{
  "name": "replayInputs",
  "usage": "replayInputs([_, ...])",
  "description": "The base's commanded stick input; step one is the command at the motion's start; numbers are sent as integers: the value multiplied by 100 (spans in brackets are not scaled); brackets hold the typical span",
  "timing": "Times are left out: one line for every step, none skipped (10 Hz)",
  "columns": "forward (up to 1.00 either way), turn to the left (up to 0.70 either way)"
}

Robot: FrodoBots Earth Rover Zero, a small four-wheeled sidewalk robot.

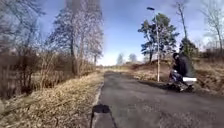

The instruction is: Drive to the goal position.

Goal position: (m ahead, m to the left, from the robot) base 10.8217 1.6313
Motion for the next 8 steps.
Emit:
replayInputs([70,-12])
replayInputs([70,-12])
replayInputs([70,-12])
replayInputs([70,-7])
replayInputs([70,-3])
replayInputs([70,-2])
replayInputs([70,-2])
replayInputs([70,-3])
